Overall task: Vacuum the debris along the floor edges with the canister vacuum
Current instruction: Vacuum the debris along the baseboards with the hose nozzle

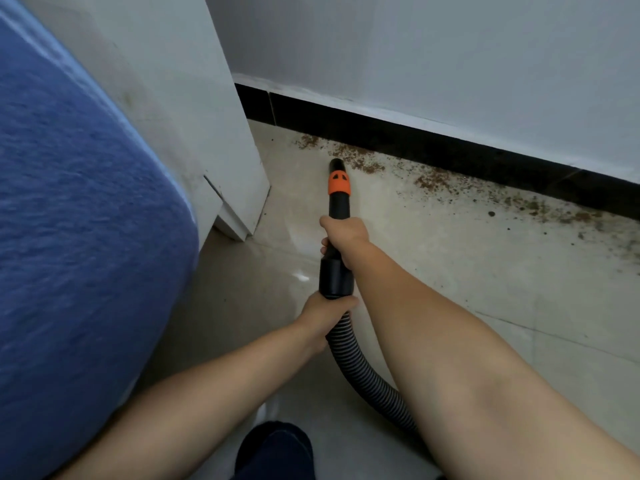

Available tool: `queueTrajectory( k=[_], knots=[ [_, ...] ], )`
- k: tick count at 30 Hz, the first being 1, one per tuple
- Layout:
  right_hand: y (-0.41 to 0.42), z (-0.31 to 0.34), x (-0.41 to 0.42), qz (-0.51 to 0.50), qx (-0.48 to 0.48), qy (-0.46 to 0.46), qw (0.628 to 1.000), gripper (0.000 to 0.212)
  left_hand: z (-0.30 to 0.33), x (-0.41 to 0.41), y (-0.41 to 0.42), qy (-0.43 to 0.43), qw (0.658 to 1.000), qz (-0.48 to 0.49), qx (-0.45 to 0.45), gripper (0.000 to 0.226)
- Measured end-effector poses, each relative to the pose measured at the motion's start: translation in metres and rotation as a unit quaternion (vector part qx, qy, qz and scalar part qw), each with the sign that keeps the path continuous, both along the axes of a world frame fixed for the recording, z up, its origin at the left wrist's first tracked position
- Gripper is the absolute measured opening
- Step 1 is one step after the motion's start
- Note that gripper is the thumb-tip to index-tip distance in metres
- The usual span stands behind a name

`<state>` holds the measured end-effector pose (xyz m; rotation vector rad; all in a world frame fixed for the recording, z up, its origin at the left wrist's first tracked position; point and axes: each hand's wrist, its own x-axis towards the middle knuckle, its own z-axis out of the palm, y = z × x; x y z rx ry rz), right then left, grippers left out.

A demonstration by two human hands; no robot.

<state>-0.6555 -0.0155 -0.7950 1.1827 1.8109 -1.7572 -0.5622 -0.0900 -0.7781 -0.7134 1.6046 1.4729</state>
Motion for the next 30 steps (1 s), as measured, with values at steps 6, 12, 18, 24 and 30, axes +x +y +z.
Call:
queueTrajectory(
  k=[6,12,18,24,30],
  knots=[
    [0.024,0.002,0.024,-0.069,0.003,-0.005,0.998,0.018,0.003,0.014,0.011,0.005,0.999,-0.054,0.008,0.037],
    [0.049,0.010,0.017,-0.094,0.010,-0.009,0.995,0.024,0.006,0.005,0.028,0.001,0.997,-0.077,0.023,0.035],
    [0.032,0.005,0.006,-0.062,0.014,-0.006,0.998,0.023,-0.004,0.001,0.020,0.004,0.999,-0.047,0.019,0.016],
    [0.002,0.000,-0.008,-0.009,0.010,0.008,1.000,0.021,-0.011,-0.004,0.007,0.002,0.999,0.031,-0.005,0.033],
    [-0.014,0.001,-0.030,0.039,-0.006,0.013,0.999,0.021,-0.010,-0.018,0.000,0.008,0.996,0.086,-0.018,0.033]
  ],
)
